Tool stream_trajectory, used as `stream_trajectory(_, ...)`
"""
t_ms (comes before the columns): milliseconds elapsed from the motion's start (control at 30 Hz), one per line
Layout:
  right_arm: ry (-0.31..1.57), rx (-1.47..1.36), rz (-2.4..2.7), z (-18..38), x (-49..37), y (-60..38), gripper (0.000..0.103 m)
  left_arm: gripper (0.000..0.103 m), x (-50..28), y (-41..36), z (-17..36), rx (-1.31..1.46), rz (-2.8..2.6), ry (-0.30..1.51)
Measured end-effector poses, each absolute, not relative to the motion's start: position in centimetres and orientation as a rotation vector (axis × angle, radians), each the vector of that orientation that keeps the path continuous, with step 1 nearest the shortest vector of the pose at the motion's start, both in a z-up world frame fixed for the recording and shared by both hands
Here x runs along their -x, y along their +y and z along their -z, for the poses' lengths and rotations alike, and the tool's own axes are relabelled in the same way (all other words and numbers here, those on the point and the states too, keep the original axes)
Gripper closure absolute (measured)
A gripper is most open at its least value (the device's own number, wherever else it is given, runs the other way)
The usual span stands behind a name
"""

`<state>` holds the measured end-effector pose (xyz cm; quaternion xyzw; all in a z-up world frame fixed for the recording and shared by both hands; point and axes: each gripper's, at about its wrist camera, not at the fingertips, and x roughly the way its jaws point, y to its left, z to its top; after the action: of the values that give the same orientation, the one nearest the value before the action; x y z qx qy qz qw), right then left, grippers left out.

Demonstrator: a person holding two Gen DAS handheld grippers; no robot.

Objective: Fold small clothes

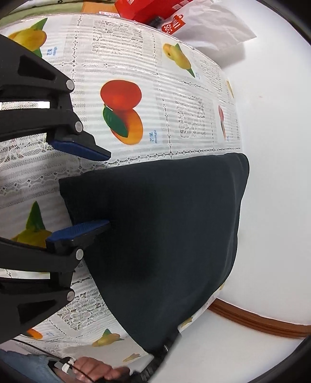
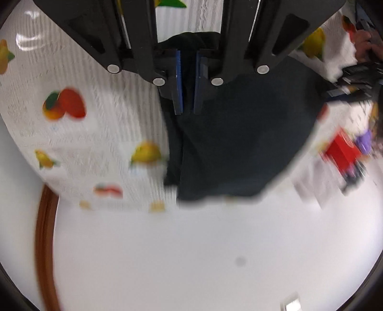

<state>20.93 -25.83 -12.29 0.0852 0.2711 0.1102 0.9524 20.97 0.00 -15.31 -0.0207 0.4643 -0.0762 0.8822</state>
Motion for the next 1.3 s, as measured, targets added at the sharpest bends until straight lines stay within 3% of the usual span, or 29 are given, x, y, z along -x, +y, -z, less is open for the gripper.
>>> stream_trajectory(67, 0.487, -0.275, -0.250, 11.8, -19.8, -27.9, 0.101, 0.051, -21.1, 0.3, 15.4, 0.056, 0.160, 0.972)
stream_trajectory(233, 0.624, -0.234, -0.183, 14.1, -21.4, -27.4, 0.101, 0.051, -20.9, 0.2, 15.5, 0.054, 0.149, 0.974)
stream_trajectory(833, 0.738, -0.202, 0.021, 13.2, -15.5, -28.3, 0.099, 0.053, -16.7, 0.2, 13.9, 0.087, 0.108, 0.973)
stream_trajectory(933, 0.761, -0.167, 0.051, 13.1, -14.4, -27.5, 0.091, 0.053, -15.6, 0.2, 12.8, 0.104, 0.106, 0.951)
stream_trajectory(1100, 0.764, -0.155, 0.045, 12.4, -12.1, -26.3, 0.060, 0.052, -14.0, 0.0, 11.1, 0.114, 0.098, 0.923)
stream_trajectory(1300, 0.736, -0.159, 0.040, 10.1, -9.5, -24.8, 0.049, 0.034, -11.2, -0.8, 8.3, 0.106, 0.080, 0.868)
